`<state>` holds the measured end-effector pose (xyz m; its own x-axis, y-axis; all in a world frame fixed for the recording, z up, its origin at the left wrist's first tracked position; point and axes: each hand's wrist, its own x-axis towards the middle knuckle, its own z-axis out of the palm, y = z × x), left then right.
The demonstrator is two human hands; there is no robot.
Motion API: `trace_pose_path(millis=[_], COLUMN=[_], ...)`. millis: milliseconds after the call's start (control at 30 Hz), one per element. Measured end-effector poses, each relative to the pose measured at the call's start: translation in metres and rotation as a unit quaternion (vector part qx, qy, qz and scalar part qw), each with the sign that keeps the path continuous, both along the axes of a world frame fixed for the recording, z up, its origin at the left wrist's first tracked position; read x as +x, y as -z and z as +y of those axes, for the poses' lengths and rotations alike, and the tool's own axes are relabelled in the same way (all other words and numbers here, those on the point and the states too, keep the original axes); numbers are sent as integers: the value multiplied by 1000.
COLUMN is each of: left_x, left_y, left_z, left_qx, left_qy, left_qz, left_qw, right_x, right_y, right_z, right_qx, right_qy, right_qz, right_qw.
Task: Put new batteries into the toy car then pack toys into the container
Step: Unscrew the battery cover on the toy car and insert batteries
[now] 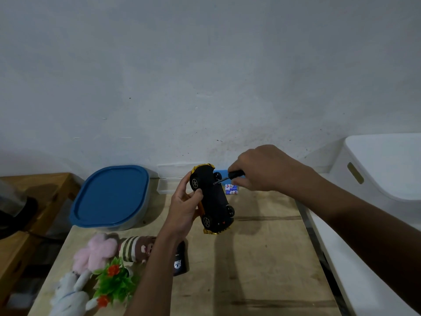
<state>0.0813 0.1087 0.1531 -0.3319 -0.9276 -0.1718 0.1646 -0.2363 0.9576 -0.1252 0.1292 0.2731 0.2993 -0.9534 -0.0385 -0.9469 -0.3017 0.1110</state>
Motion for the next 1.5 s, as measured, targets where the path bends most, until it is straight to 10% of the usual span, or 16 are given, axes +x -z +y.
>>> trace_pose_path(millis=[1500], left_x=[2], left_y=[3], left_z=[3], left_qx=[42], left_qy=[-14], left_qz=[14], left_qw=[999], right_x=[3], right_y=[0], right_z=[4], right_qx=[31], right_qy=[3], right_qz=[-27], right_qw=[999])
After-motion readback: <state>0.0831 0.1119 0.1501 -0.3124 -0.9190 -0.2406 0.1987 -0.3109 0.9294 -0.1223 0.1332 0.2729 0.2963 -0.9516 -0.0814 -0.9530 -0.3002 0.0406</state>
